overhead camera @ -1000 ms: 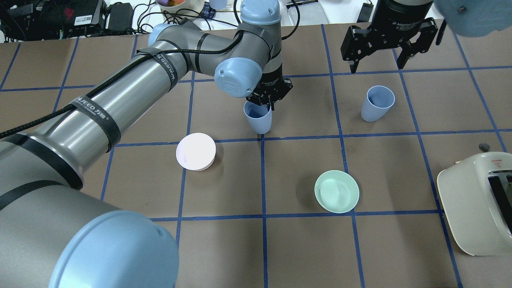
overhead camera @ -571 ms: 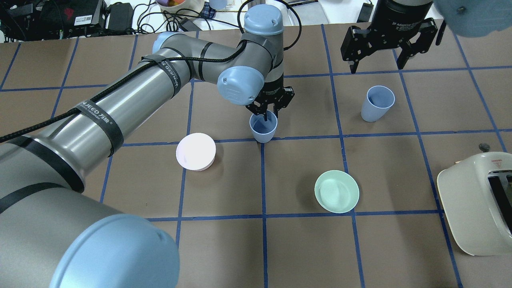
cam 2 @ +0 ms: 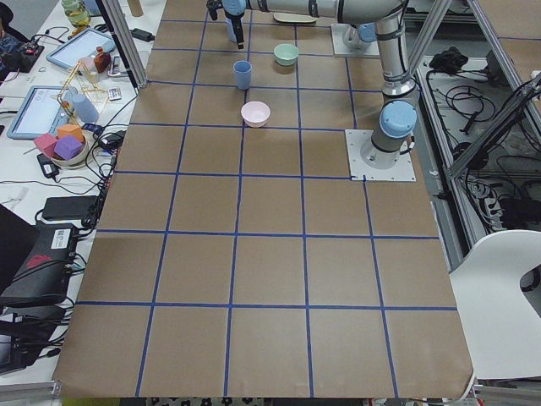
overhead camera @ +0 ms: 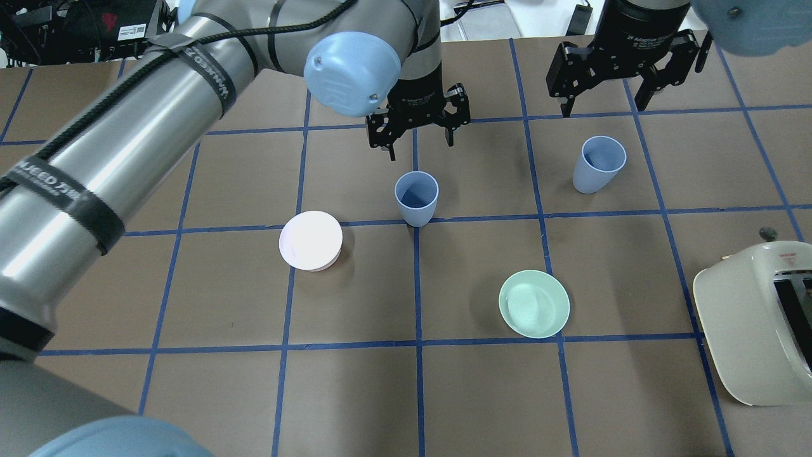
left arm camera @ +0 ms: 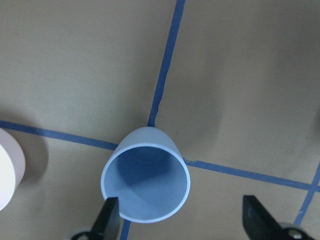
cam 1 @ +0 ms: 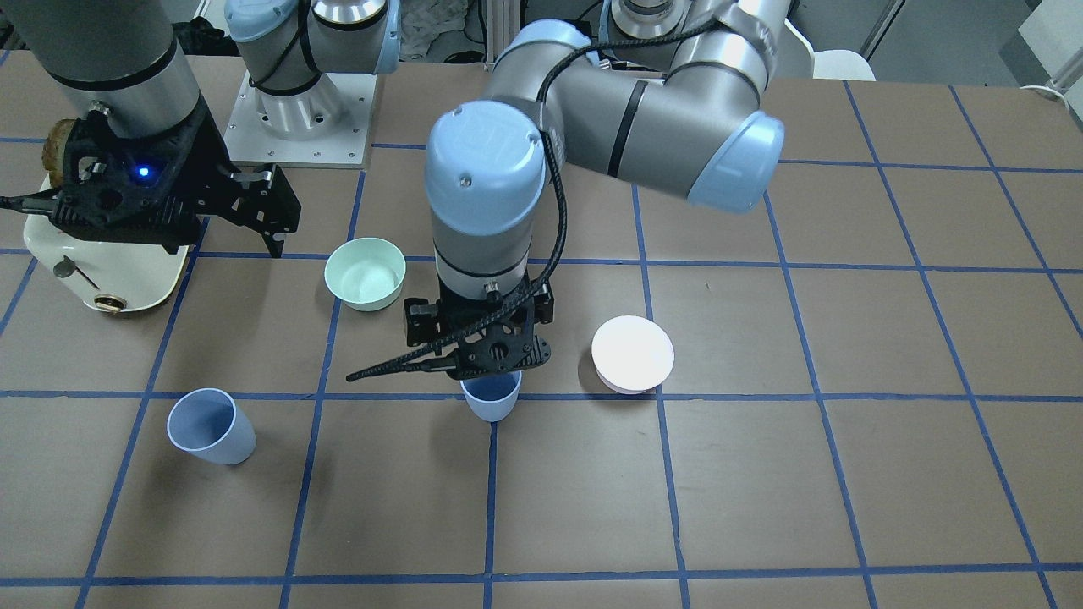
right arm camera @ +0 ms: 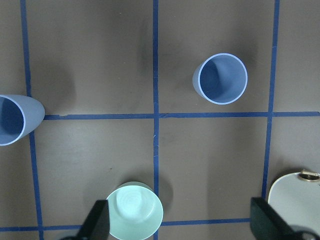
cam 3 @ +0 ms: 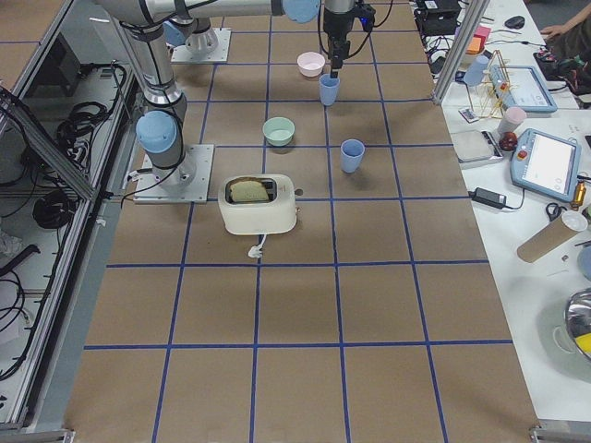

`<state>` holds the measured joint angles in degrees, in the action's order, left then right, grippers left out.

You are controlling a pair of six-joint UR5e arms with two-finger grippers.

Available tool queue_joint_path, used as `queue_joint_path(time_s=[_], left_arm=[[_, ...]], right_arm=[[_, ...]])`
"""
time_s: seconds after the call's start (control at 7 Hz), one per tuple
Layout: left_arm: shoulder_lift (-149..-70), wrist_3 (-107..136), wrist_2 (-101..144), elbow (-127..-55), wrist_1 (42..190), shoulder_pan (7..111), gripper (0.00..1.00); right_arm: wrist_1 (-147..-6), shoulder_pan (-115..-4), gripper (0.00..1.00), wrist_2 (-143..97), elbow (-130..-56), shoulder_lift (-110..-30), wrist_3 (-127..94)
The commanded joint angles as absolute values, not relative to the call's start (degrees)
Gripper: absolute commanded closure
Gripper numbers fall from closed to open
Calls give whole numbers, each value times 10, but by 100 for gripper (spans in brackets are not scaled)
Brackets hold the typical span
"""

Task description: Stack blue cups with both arms

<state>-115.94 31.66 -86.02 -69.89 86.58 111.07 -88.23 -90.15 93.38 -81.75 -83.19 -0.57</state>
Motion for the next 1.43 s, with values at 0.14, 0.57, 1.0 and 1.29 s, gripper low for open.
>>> queue_joint_path(time_s=[0.14, 0.57, 1.0, 1.29], left_arm=[[-1050, 186, -859, -700, 965, 1048, 0], [-970, 82, -909, -795, 996, 999, 0], [-937, 64, -910, -843, 955, 975, 0], [-933, 64, -911, -847, 942, 973, 0]], right_arm=[[-903, -828, 0, 931, -819, -775, -2], [-944, -781, 0, 932, -820, -708, 20], [-1014, -759, 0, 929, -855, -670, 19], [-1033, -759, 0, 929, -909, -671, 19]])
